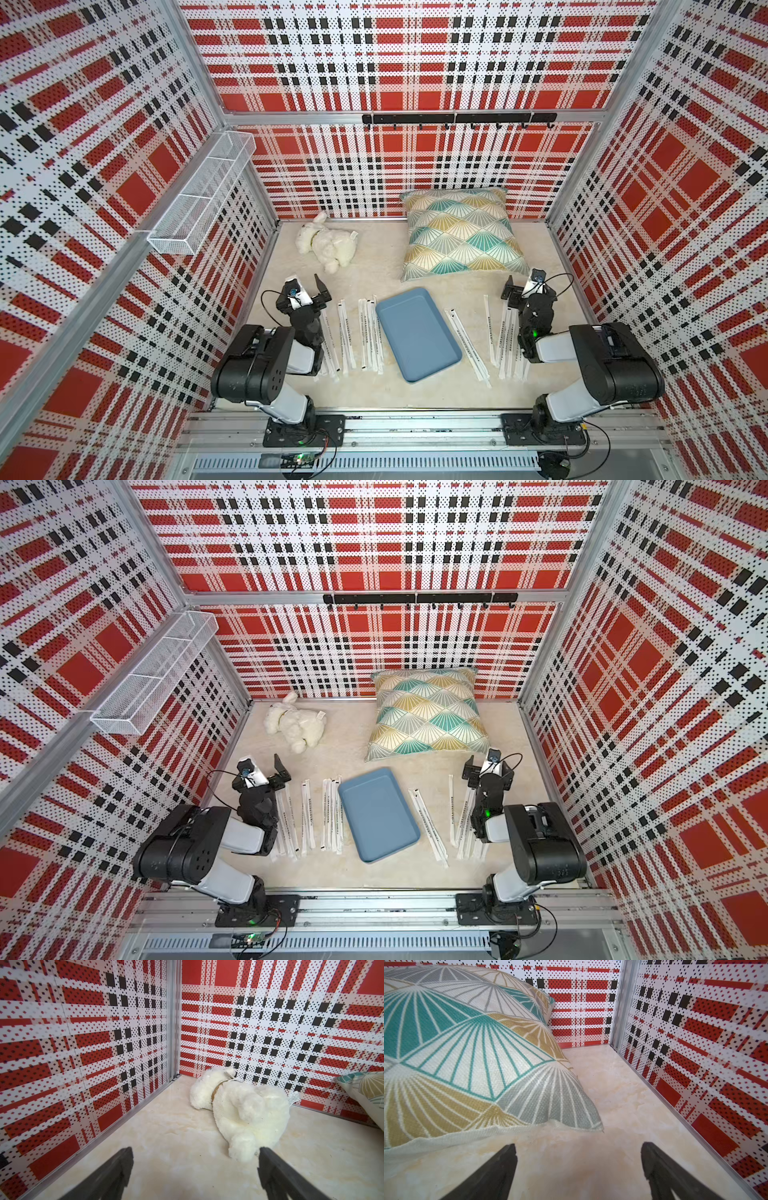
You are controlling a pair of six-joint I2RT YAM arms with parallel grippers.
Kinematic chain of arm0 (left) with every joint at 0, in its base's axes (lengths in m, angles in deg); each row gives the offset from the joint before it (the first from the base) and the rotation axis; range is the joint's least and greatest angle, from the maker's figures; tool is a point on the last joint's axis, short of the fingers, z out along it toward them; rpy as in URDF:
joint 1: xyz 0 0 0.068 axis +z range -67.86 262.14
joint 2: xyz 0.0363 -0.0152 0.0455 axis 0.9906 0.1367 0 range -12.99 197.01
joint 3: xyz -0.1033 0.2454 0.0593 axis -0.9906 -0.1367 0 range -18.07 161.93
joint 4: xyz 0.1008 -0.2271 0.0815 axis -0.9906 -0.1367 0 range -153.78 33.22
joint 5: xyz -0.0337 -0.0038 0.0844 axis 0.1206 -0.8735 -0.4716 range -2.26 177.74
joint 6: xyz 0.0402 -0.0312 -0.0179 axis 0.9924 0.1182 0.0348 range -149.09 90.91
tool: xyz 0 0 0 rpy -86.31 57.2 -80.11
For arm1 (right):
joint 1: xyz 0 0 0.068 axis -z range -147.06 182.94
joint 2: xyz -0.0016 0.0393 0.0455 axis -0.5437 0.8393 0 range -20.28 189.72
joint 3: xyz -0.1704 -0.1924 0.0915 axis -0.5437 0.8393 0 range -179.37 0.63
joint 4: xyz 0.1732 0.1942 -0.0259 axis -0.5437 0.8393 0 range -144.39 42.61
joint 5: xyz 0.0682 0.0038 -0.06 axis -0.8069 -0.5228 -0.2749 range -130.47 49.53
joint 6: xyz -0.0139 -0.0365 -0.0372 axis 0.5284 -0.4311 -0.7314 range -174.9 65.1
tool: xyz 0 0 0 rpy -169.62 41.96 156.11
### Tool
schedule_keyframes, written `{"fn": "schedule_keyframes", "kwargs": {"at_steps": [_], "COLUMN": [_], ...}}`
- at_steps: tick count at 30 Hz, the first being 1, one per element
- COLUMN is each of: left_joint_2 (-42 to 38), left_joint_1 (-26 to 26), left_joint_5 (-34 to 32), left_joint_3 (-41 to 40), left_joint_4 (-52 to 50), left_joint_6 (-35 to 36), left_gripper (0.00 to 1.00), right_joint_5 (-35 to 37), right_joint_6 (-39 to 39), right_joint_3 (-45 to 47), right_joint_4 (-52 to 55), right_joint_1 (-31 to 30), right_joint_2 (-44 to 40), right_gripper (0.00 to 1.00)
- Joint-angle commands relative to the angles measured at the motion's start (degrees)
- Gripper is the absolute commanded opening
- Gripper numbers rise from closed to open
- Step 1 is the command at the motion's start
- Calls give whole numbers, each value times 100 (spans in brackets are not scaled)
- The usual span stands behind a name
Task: Put the straws into the storage box
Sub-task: Pick up the straw from the center of the board.
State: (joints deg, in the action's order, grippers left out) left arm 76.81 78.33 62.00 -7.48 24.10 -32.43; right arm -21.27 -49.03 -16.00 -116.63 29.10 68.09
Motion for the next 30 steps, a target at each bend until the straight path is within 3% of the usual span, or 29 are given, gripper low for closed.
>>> {"fn": "schedule_keyframes", "kwargs": {"at_steps": [1, 15, 18, 19, 20, 21, 23, 25, 26, 27, 28, 30], "left_joint_2": [34, 28, -207, -395, -711, -1068, -1643, -2172, -2436, -2696, -2889, -3222], "left_joint_1": [-19, 30, -278, -436, -822, -1285, -1851, -2292, -2433, -2501, -2521, -2397], "left_joint_5": [-10, 59, -441, -736, -1623, -2262, -2935, -3630, -3538, -3307, -3093, -2493], "left_joint_3": [61, 57, -35, -113, -97, -70, 92, 395, 589, 838, 1067, 1527], "left_joint_4": [-5, -2, -65, 79, -11, -212, -672, -1574, -2386, -3375, -4194, -5979], "left_joint_6": [13, 2, 208, 297, 492, 869, 1363, 1202, 899, 432, -130, -1630], "left_gripper": [99, 99, 99, 99, 99, 99, 99, 99, 99, 99, 99, 99], "right_joint_5": [42, 40, -120, 131, 581, 790, 1474, 1027, 899, 154, -587, -1074], "right_joint_6": [38, 38, -94, -134, 80, 443, 1493, 2191, 2820, 2873, 2721, 2775], "right_joint_3": [-8, -8, 7, -185, -672, -1239, -2178, -2909, -3160, -3303, -3256, -2962], "right_joint_4": [-34, -41, 175, 915, 2291, 3810, 5911, 7554, 8171, 8500, 8481, 8493], "right_joint_1": [16, 16, 6, -100, -295, -404, -679, -703, -676, -528, -414, -592], "right_joint_2": [-6, -5, -376, -806, -1337, -1690, -2050, -2169, -2145, -2153, -2240, -2596], "right_gripper": [100, 100, 100, 100, 100, 100, 100, 100, 100, 100, 92, 67]}}
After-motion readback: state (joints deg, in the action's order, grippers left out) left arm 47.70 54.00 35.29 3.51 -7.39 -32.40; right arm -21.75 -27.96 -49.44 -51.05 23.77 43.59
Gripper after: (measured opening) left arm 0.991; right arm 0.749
